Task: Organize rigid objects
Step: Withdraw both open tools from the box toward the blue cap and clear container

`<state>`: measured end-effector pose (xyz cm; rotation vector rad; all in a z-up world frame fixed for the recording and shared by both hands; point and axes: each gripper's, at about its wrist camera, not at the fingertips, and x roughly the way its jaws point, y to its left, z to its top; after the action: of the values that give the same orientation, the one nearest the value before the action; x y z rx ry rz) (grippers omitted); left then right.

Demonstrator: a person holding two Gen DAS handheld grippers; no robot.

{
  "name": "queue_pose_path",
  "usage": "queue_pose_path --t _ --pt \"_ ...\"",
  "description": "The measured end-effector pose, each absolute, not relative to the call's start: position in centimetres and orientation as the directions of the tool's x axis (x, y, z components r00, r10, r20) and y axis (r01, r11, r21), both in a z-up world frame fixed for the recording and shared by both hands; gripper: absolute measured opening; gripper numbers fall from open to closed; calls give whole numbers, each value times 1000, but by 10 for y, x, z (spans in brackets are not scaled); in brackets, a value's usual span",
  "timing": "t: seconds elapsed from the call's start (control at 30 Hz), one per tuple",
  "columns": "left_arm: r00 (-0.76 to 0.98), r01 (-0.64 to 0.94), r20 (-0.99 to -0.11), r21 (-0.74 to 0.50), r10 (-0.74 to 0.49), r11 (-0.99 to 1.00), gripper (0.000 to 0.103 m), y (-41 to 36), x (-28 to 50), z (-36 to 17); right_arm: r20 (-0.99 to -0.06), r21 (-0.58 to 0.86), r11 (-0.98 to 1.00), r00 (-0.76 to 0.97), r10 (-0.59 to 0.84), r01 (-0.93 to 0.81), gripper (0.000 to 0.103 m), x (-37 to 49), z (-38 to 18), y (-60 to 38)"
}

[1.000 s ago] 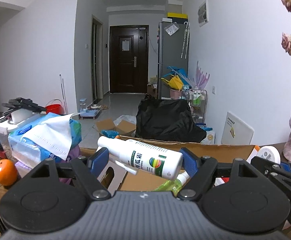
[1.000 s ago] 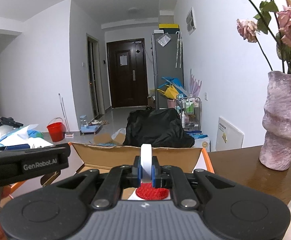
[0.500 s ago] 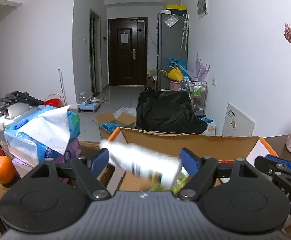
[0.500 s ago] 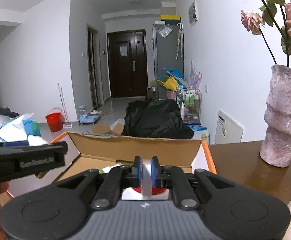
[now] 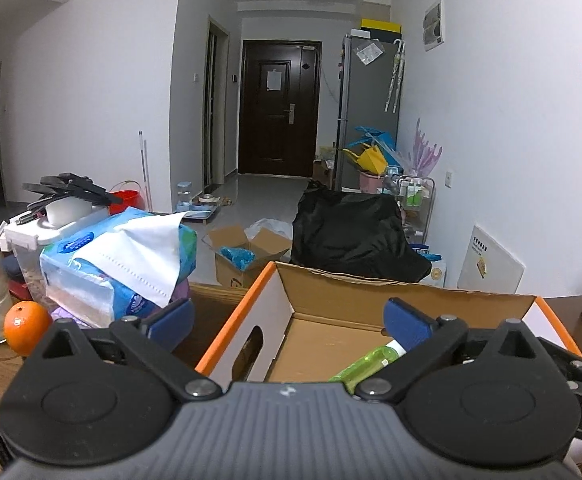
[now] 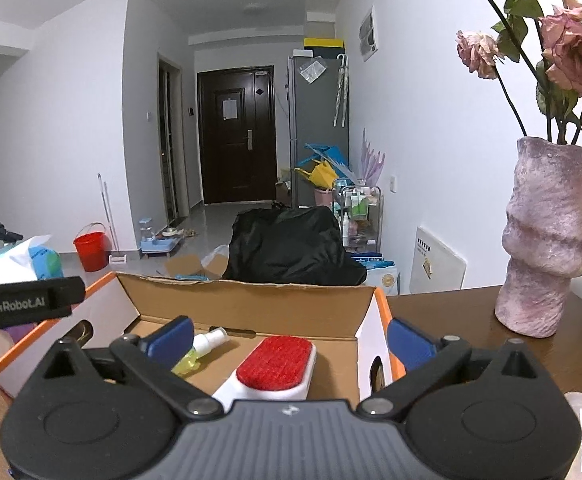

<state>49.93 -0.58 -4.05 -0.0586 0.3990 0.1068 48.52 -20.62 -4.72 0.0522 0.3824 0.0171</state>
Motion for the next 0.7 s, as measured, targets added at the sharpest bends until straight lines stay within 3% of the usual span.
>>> queue_pose_path --t 0.7 --pt "929 -56 -368 -9 48 998 103 0 448 -29 -319 17 1000 947 29 -25 103 428 -31 -214"
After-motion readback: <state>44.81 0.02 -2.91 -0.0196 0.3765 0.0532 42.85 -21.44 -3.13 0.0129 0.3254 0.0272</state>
